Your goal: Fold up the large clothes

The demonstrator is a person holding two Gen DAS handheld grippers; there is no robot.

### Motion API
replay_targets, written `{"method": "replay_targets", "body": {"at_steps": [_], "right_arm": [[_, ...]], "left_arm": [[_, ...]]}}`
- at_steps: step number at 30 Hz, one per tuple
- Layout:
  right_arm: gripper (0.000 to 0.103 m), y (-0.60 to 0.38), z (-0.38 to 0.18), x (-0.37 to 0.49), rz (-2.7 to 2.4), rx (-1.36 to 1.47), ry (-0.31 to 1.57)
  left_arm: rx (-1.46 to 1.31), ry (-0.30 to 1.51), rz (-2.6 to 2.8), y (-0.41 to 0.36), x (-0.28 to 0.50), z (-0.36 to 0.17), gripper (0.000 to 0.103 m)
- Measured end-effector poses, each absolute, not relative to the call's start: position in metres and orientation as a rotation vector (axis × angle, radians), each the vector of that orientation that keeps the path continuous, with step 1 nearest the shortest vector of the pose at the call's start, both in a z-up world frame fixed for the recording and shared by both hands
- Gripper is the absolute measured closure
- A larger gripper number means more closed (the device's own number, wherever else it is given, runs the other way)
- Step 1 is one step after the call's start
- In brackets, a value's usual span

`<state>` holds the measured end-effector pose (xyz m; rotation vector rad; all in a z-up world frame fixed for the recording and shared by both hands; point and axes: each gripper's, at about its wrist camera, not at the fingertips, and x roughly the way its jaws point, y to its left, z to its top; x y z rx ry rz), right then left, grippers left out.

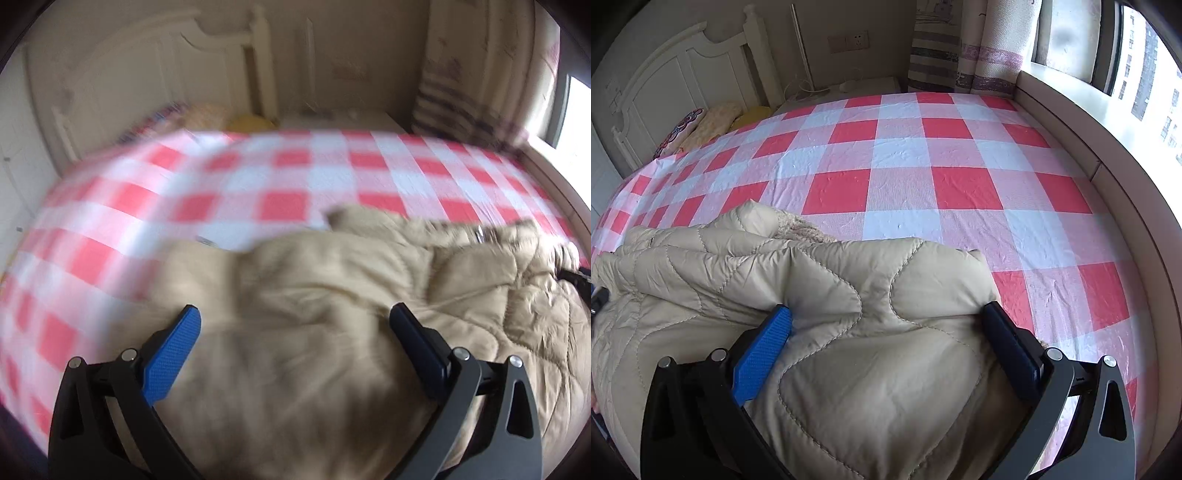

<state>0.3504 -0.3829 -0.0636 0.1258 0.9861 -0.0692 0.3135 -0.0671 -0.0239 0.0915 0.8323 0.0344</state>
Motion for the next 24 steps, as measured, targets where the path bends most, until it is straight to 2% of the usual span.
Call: {"method": "replay_targets", "body": {"at_steps": [3, 6, 10, 17, 24], "right_arm": [[0.004, -0.383, -0.063, 0.352, -0.068, 0.125, 0.986], [0.004, -0.384, -0.063, 0.353, -0.061, 0.134, 0.982], [0.005, -0.39, -0.053, 0.344, -0.034, 0.172, 0.953], [0.005, -0.445, -0.004, 0.205, 0.047, 0.464, 0.628], [0.005, -0.466, -0.031, 0.083, 0.25, 0.672, 0.601]], "left_arm": [[0.071, 0.776, 0.114, -0.036, 0.302, -0.02, 0.002], [0.064, 0.851, 0.17, -0.016, 0.31, -0.054, 0.002], [0.068, 0.859, 0.182, -0.017, 0.316, -0.052, 0.002], [0.027, 0.86, 0.164, -0.007, 0.314, -0.053, 0.002], [0.034, 0.858, 0.17, -0.011, 0.312, -0.055, 0.002]]}}
